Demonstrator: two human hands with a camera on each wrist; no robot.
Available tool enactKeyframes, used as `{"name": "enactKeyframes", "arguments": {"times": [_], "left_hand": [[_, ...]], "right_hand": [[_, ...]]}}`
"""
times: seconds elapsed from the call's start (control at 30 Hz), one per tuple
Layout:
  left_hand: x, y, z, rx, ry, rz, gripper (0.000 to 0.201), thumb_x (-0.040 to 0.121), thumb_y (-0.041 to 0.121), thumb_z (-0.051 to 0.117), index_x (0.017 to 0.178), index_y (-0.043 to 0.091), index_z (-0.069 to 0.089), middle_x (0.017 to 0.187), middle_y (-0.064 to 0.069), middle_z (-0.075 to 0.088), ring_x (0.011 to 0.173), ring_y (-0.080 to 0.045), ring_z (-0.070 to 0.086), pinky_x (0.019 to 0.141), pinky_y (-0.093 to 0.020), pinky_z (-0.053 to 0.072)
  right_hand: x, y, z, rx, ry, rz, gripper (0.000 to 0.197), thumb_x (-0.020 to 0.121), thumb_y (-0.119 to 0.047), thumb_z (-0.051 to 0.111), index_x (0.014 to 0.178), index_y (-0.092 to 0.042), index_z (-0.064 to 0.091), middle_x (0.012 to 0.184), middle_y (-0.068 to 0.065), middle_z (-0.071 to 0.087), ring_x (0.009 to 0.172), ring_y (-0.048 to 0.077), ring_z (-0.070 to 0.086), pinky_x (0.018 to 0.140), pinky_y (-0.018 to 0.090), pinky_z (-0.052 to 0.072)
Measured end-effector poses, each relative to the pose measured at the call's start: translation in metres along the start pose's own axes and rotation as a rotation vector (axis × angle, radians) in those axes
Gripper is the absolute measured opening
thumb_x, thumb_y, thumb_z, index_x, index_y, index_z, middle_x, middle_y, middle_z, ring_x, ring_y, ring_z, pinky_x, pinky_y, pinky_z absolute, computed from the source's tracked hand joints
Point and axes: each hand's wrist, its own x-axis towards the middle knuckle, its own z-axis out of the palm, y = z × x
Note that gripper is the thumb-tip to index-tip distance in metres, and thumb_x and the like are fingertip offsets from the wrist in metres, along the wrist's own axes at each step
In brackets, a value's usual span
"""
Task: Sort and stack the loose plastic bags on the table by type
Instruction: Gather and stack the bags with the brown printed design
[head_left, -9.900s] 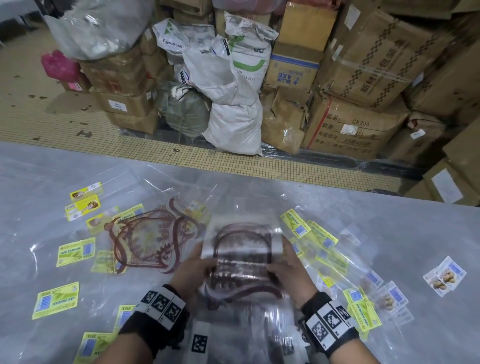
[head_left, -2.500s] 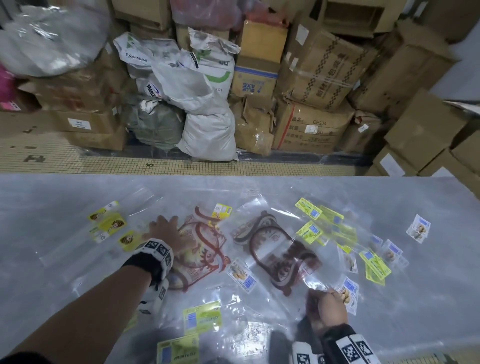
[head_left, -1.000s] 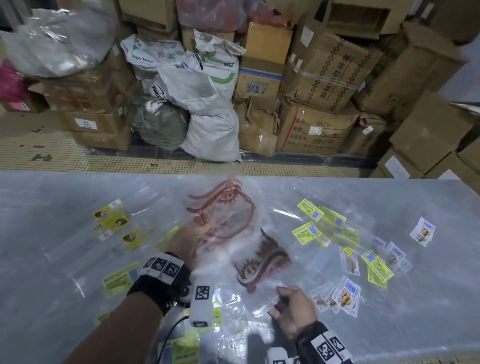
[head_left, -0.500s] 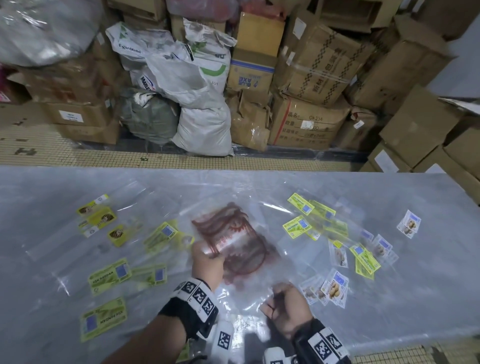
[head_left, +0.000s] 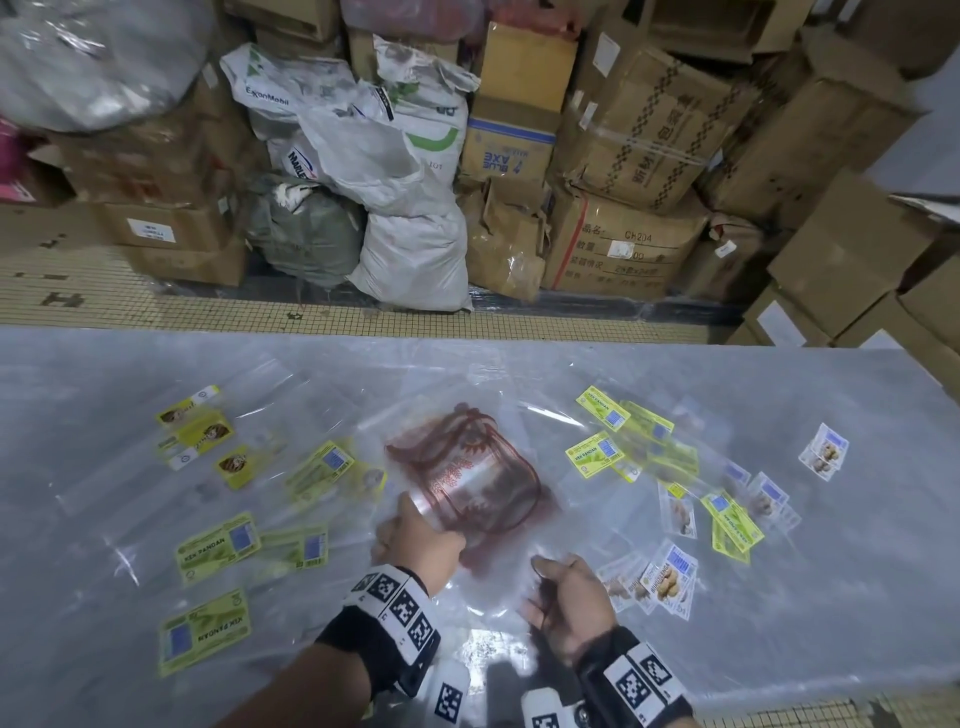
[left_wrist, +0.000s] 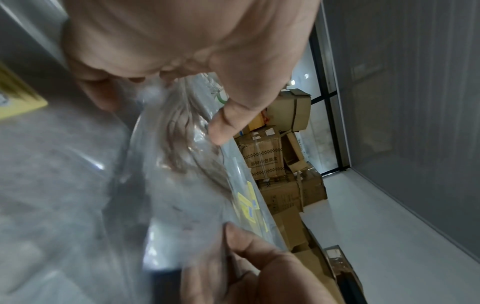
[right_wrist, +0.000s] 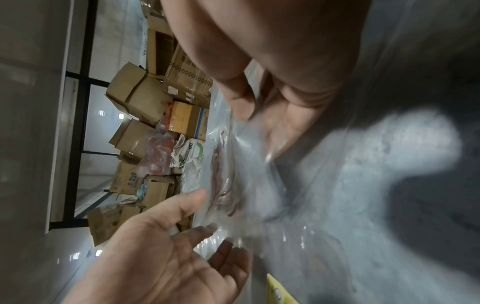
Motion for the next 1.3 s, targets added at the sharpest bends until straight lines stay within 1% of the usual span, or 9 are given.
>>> {"name": "enactKeyframes", "arguments": {"times": [0.27,0.5,0.6,0.77,0.9,0.97,1.03,1.17,1.3], "left_hand": [[-0.006,0.004,0.006,-0.303,-0.145,-0.017,0.11,0.075,0.026,0.074,0.154,0.033,-0.002,0.144,-0.016,0.039,0.126,-0.034,0.046,0.103,-0.045,0.046],[-0.008,0.007,0.019,-0.664,-0.175,-0.046,0.108,0.084,-0.001,0.067,0.151,0.042,-0.006,0.126,-0.006,0.05,0.073,-0.023,0.059,0.052,-0.031,0.051],[-0.004,0.007,0.018,-0.681,-0.092,-0.031,0.111,0.079,-0.01,0.068,0.153,0.035,-0.001,0.14,-0.007,0.041,0.092,-0.029,0.062,0.064,-0.033,0.055],[-0.004,0.008,0.01,-0.69,-0.135,0.014,0.107,0.078,-0.024,0.058,0.154,0.03,0.005,0.078,0.0,0.051,0.065,-0.015,0.052,0.062,-0.032,0.047],[0.014,-0.002,-0.006,-0.638,-0.119,0.063,0.096,0.072,-0.021,0.065,0.139,0.035,0.026,0.1,-0.008,0.057,0.078,-0.02,0.059,0.067,-0.037,0.051],[0.02,-0.005,-0.017,-0.583,-0.121,0.099,0.087,0.066,-0.02,0.068,0.137,0.016,0.034,0.122,-0.02,0.055,0.094,-0.028,0.063,0.076,-0.044,0.057],[0.025,-0.01,-0.025,-0.506,-0.144,0.121,0.078,0.065,-0.015,0.069,0.133,0.006,0.038,0.114,-0.02,0.059,0.088,-0.027,0.066,0.072,-0.042,0.058],[0.024,-0.022,-0.042,-0.412,-0.165,0.082,0.067,0.076,-0.011,0.07,0.13,0.009,0.035,0.088,-0.006,0.058,0.062,-0.014,0.057,0.048,-0.016,0.045],[0.035,-0.035,-0.043,-0.407,-0.198,0.09,0.09,0.055,0.004,0.08,0.134,-0.001,0.038,0.103,-0.025,0.063,0.076,-0.034,0.061,0.064,-0.054,0.05]], "right_hand": [[-0.008,-0.007,0.001,0.138,-0.067,0.049,0.024,0.079,0.01,0.056,0.085,-0.012,0.049,0.054,0.005,0.043,0.036,0.012,0.033,0.038,0.019,0.03],[-0.014,-0.009,0.005,0.158,-0.083,0.065,0.018,0.088,0.007,0.052,0.083,-0.009,0.047,0.059,0.008,0.041,0.037,0.013,0.036,0.038,0.02,0.038],[-0.014,-0.008,0.003,0.115,-0.089,0.084,0.02,0.09,0.006,0.053,0.081,-0.011,0.046,0.052,0.005,0.041,0.035,0.013,0.035,0.038,0.024,0.046],[-0.013,-0.003,-0.005,0.012,-0.103,0.099,0.018,0.087,0.003,0.061,0.088,-0.01,0.048,0.063,0.007,0.046,0.051,0.021,0.048,0.06,0.043,0.061],[-0.017,-0.017,-0.009,-0.006,-0.097,0.046,0.008,0.088,0.0,0.059,0.09,-0.007,0.054,0.07,0.009,0.052,0.062,0.026,0.05,0.061,0.043,0.061],[-0.014,-0.028,-0.013,-0.028,-0.098,0.023,0.01,0.089,-0.004,0.06,0.098,-0.007,0.061,0.085,0.012,0.064,0.075,0.03,0.06,0.065,0.044,0.06],[-0.01,-0.038,-0.012,-0.132,-0.124,0.008,0.017,0.089,-0.011,0.062,0.104,-0.008,0.067,0.095,0.011,0.069,0.083,0.029,0.064,0.067,0.039,0.059],[-0.005,-0.049,0.002,-0.397,-0.169,0.02,0.013,0.087,-0.022,0.065,0.081,-0.01,0.064,0.063,0.004,0.055,0.045,0.019,0.049,0.042,0.025,0.037],[0.003,-0.058,0.027,-0.733,-0.175,-0.165,0.023,0.083,-0.034,0.071,0.093,-0.013,0.074,0.082,0.021,0.066,0.073,0.035,0.061,0.065,0.04,0.049]]}}
